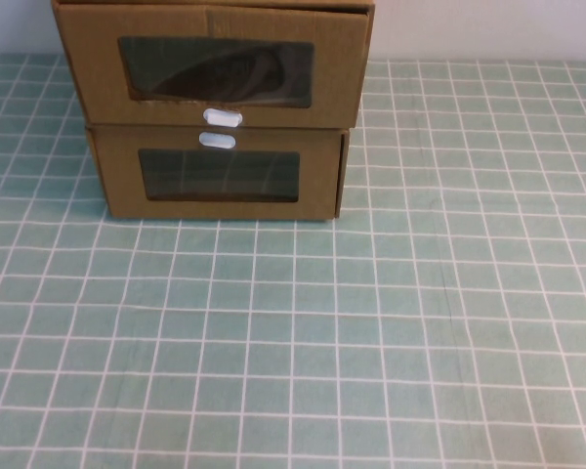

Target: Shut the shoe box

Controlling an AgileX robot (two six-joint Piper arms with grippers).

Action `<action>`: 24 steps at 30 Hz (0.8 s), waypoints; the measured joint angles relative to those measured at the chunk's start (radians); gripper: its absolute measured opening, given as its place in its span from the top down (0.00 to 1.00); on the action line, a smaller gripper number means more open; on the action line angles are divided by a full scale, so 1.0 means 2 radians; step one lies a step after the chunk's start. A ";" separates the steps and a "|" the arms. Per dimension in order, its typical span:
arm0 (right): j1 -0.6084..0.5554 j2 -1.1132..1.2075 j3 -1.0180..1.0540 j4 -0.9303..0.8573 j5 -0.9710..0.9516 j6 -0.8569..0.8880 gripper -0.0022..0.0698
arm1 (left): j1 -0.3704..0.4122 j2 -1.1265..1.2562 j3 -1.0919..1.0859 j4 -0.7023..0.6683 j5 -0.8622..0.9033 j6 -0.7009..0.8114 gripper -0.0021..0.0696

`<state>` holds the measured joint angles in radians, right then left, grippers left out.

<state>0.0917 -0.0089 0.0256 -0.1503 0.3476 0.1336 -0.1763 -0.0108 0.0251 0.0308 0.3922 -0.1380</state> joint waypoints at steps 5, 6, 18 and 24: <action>-0.017 0.000 0.000 0.000 0.000 0.000 0.99 | 0.000 0.000 0.000 0.000 0.000 0.000 0.98; -0.021 0.000 0.000 0.000 0.000 0.000 0.99 | 0.000 0.000 0.000 0.000 0.000 -0.001 0.98; -0.030 -0.001 0.000 0.000 0.000 0.000 0.99 | 0.000 0.000 0.000 -0.001 0.000 -0.001 0.98; -0.030 -0.001 0.000 0.000 0.000 0.000 0.99 | 0.000 0.000 0.000 -0.001 0.000 -0.001 0.98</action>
